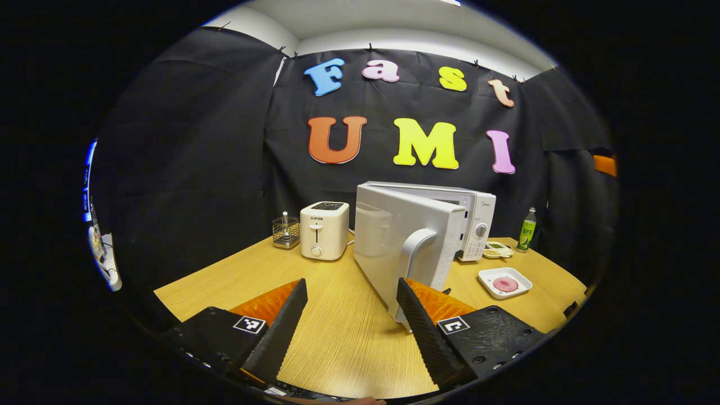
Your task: Open the microwave oven with the left hand, put the food in, and close the microwave oven.
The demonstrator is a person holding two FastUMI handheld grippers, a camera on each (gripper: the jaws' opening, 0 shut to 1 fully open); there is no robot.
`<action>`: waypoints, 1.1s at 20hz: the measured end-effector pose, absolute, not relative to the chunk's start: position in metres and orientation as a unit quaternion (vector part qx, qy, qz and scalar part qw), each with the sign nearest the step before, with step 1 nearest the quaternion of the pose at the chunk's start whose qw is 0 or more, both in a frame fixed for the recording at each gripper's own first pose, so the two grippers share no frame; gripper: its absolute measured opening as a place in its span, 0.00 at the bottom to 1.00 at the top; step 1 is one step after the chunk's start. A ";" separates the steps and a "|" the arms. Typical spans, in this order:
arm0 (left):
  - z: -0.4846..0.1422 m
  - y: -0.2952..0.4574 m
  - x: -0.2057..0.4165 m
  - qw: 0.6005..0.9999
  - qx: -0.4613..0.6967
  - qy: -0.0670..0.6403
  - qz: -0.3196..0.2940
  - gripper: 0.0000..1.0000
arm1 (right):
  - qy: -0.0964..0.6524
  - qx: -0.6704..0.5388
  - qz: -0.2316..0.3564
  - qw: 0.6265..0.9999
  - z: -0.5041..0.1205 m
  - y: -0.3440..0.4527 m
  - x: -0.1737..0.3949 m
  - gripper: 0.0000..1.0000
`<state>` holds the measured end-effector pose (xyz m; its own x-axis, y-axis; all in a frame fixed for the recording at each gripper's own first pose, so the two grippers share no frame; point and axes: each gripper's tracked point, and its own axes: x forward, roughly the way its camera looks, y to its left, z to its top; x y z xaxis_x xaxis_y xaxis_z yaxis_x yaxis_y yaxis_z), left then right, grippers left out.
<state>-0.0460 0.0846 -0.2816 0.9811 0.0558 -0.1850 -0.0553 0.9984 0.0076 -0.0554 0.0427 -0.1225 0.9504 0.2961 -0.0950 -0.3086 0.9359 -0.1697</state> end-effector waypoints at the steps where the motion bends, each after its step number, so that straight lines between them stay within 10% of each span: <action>1: -0.272 0.088 -0.051 0.995 0.002 0.090 0.032 0.95 | 0.042 -0.100 0.153 0.982 -0.127 0.044 -0.049 0.96; 14: -0.142 0.055 -0.036 1.000 0.018 0.012 -0.005 0.94 | 0.204 -0.097 0.131 0.965 -0.188 0.026 0.067 1.00; 22: -0.109 0.037 -0.011 0.999 0.037 -0.019 0.002 0.95 | 0.456 -0.043 0.171 0.872 -0.322 0.009 0.115 0.93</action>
<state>-0.0110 0.0369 -0.1094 0.9993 0.0031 0.0386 -0.0059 0.9973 0.0739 0.1150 0.0087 -0.3221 0.5254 0.2587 -0.8106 -0.3378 0.9378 0.0804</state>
